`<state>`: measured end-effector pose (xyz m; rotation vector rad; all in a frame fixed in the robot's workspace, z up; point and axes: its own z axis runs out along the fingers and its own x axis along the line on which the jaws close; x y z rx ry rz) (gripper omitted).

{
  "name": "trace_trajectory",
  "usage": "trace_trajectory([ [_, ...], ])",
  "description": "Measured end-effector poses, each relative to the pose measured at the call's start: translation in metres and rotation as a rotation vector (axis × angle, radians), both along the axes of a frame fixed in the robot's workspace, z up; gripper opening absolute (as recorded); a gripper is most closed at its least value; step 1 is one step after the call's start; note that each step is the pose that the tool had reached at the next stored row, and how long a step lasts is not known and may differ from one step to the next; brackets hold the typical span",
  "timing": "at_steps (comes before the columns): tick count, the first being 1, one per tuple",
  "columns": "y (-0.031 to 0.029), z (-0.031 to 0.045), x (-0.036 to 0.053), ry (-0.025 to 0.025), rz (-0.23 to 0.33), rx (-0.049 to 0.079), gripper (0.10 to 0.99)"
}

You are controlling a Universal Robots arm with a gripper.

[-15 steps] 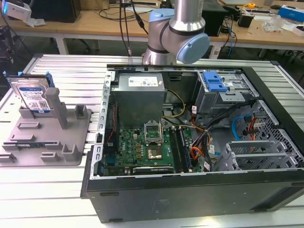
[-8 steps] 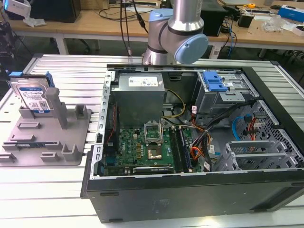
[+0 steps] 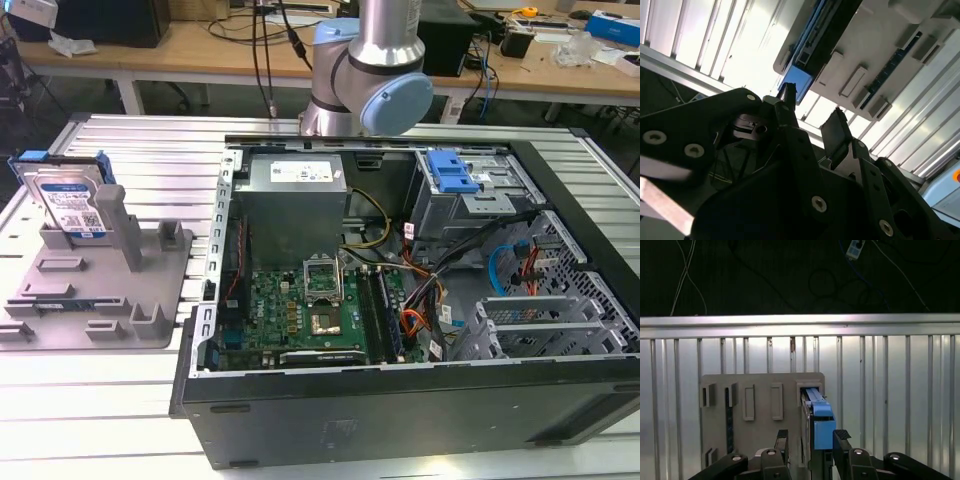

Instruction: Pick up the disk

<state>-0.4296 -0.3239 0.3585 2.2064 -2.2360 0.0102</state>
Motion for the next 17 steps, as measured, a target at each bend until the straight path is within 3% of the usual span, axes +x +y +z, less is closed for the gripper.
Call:
trace_trajectory([
  [12, 0.0003, -0.0025, 0.0086, -0.0001, 0.0, 0.0, 0.482],
  [17, 0.0042, -0.0072, 0.0087, -0.0001, 0.0, 0.0, 0.482],
])
